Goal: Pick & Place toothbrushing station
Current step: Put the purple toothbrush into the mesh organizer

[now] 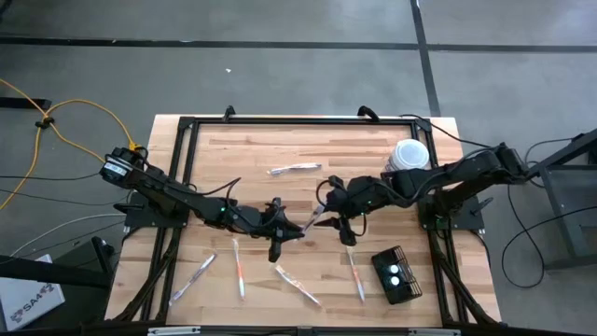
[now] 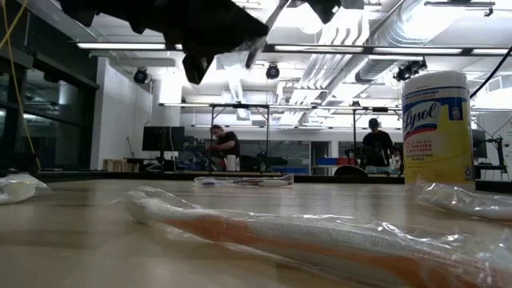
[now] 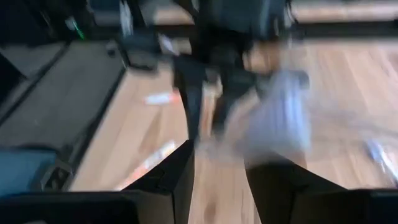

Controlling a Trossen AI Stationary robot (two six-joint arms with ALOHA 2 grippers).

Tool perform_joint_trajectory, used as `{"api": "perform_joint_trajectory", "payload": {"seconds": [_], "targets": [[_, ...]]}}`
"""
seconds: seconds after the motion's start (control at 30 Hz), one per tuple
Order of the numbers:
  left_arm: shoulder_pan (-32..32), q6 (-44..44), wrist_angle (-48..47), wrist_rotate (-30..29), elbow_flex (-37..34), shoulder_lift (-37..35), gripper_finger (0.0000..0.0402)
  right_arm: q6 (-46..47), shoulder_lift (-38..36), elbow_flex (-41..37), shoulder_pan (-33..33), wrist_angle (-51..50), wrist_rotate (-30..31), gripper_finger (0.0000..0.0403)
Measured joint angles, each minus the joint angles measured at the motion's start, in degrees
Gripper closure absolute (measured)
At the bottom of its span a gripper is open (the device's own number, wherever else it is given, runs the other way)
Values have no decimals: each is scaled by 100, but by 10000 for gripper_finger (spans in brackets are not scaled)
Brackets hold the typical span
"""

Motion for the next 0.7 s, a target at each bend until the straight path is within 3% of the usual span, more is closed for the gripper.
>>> {"api": "perform_joint_trajectory", "payload": {"seconds": [0.7], "targets": [[-40, 0, -82, 4, 0, 0, 367, -41, -13, -8, 0, -12, 46, 278]]}}
